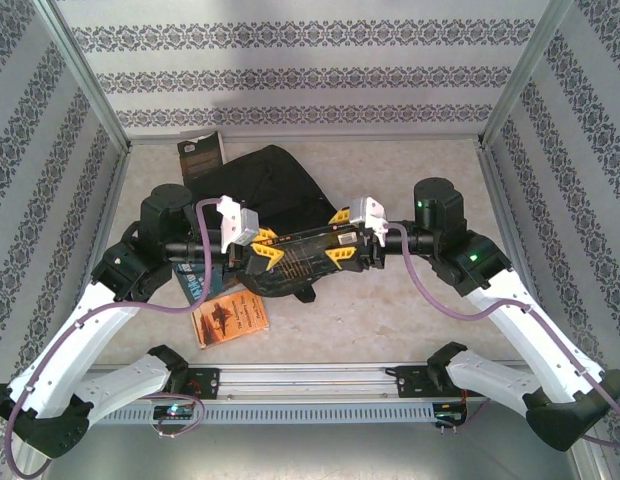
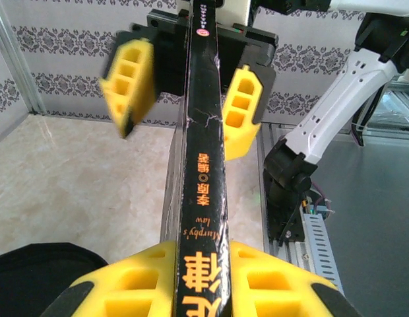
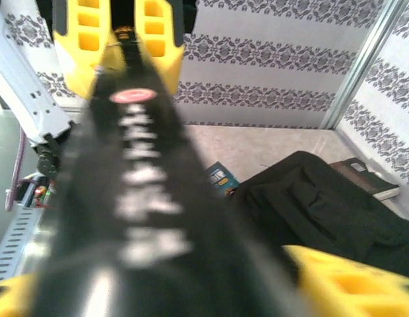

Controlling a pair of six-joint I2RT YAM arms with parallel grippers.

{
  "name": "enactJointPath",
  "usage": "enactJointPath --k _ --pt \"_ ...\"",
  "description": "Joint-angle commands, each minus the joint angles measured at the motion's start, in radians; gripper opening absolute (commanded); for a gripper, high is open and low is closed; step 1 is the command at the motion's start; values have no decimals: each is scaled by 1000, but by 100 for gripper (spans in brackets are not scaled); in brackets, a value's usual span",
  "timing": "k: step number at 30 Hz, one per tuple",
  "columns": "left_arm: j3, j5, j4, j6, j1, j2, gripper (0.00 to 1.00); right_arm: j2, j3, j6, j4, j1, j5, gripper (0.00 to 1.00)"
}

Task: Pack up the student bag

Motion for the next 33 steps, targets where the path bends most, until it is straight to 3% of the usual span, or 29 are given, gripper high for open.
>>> enactJointPath --k 1,2,3,6,7,9,10,13,16,19,20,23,26,30,33 --pt "29 45 41 52 -13 -20 0 6 13 17 -5 -7 -55 24" --pt "24 39 43 53 -13 -25 0 9 18 25 -6 -10 -66 8" --pt "15 31 49 53 -14 -30 0 12 21 38 -5 -15 -80 0" --pt "0 -11 70 34 -13 -38 2 11 26 69 -2 -26 -112 0" --pt "-3 -33 75 25 -15 -38 10 8 24 86 10 -33 -122 0" --pt "-5 -107 86 -4 -14 -41 38 -15 -6 160 79 -59 -135 0" --pt "-6 -140 95 -24 -13 -44 47 -28 -25 206 124 -75 -134 0" --pt "-5 -222 110 -59 -13 -38 60 -65 -74 382 228 -143 -103 0" --pt "12 -341 120 -115 -14 -18 72 -89 -62 463 127 -190 39 0" --pt "41 -507 113 -217 -13 22 92 -112 -42 537 -24 -197 322 0" --pt "65 -569 90 -265 -13 50 95 -112 -27 567 -78 -203 403 0" --pt "225 -667 -118 -340 -12 212 91 -112 -15 636 -168 -225 532 0" --pt "356 -692 -284 -382 -12 390 82 -97 17 701 -259 -227 612 0" --pt "363 -663 -287 -446 -12 508 81 -68 75 810 -400 -228 814 0" --pt "383 -605 -319 -458 -16 593 82 -28 120 859 -497 -230 805 0"
